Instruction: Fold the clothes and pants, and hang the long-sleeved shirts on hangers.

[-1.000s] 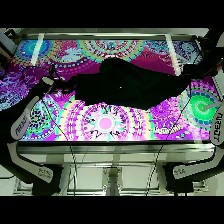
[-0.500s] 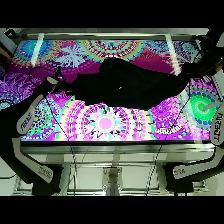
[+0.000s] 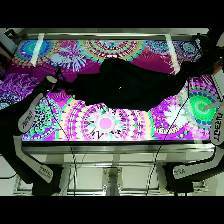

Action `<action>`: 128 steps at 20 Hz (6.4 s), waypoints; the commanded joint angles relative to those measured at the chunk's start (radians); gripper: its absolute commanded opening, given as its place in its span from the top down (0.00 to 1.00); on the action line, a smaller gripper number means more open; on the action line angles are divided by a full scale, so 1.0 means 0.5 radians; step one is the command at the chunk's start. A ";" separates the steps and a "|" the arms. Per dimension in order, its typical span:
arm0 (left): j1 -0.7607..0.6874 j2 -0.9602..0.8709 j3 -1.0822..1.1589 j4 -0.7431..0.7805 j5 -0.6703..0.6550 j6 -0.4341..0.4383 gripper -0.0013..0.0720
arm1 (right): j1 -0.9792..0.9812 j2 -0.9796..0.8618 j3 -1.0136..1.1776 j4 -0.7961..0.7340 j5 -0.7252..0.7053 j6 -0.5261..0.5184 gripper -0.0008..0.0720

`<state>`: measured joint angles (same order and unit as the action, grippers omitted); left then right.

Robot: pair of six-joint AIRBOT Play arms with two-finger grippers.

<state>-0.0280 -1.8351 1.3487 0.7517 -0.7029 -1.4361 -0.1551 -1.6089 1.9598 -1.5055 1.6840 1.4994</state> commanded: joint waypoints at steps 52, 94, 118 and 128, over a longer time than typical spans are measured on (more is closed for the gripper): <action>1.399 0.820 0.802 0.746 -2.091 -0.151 0.94 | -0.880 0.219 -0.579 0.340 0.040 -0.074 0.96; 1.398 1.373 -0.491 1.314 -1.100 0.038 0.48 | -1.137 0.629 -1.733 -0.340 -0.454 -0.096 0.45; 0.328 -0.174 0.577 0.897 -0.217 -0.081 0.24 | -0.462 0.614 -1.569 0.655 -1.178 -0.121 0.17; 0.198 -0.230 0.577 0.896 -0.262 0.002 0.37 | -0.462 0.607 -1.569 0.647 -1.200 -0.121 0.17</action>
<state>0.0799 -1.9457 1.6363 1.1957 -0.8295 -1.4395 -0.3866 -1.3052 1.1755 -1.1809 1.0889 1.4380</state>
